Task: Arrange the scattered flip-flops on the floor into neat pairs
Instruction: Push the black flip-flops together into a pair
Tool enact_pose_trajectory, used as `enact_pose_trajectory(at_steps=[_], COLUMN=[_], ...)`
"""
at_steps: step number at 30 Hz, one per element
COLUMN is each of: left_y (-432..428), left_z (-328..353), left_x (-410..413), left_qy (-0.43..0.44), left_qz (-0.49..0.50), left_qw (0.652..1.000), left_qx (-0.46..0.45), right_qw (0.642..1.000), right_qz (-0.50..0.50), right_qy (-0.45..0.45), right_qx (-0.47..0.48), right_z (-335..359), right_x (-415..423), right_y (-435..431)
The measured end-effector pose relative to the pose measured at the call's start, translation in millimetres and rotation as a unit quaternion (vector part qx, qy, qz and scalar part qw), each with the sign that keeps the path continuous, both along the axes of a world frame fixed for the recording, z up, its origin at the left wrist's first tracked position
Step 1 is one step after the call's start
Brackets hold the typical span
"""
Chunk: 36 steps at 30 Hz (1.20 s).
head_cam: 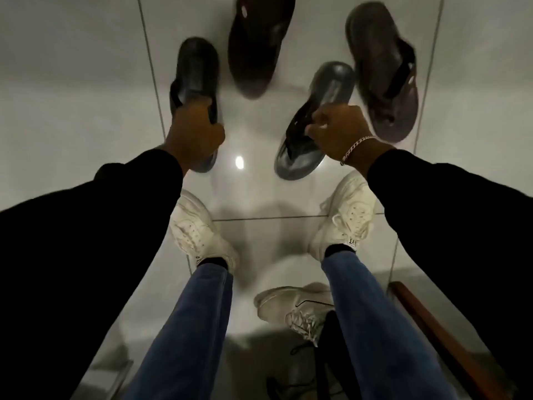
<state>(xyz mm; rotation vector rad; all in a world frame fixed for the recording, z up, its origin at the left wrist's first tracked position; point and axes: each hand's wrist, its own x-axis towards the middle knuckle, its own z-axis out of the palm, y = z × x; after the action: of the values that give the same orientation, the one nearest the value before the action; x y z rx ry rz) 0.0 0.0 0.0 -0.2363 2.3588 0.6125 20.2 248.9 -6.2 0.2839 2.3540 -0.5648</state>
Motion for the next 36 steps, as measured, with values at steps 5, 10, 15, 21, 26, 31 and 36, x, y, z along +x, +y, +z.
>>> enact_pose_trajectory(at_steps=[5, 10, 15, 21, 26, 31, 36], left_y=[-10, -6, 2, -1, 20, 22, -8], left_z=[-43, -54, -55, -60, -63, -73, -76], left_x=[10, 12, 10, 8, 7, -4, 3], left_qy=[-0.048, 0.004, 0.035, 0.118, 0.108, 0.1, 0.113], left_qz=[-0.023, -0.021, -0.048, -0.093, -0.085, -0.017, -0.007], left_qw=[0.998, 0.999, 0.997, 0.986, 0.989, 0.993, 0.991], left_qx=[-0.037, -0.039, -0.04, -0.07, -0.057, -0.064, -0.071], right_qw=[0.997, 0.993, 0.979, 0.971, 0.983, 0.99, 0.977], right_qz=[-0.025, -0.086, -0.079, -0.1, -0.108, 0.124, 0.17], right_qy=[-0.073, -0.031, -0.03, 0.058, 0.149, 0.017, -0.033], right_qx=[-0.021, -0.08, -0.185, -0.21, -0.019, 0.069, 0.121], right_z=[-48, -62, -56, -40, -50, -84, -97], right_x=[23, 34, 32, 10, -23, -38, -36], right_y=[-31, -81, -126, -114, -63, -29, -28])
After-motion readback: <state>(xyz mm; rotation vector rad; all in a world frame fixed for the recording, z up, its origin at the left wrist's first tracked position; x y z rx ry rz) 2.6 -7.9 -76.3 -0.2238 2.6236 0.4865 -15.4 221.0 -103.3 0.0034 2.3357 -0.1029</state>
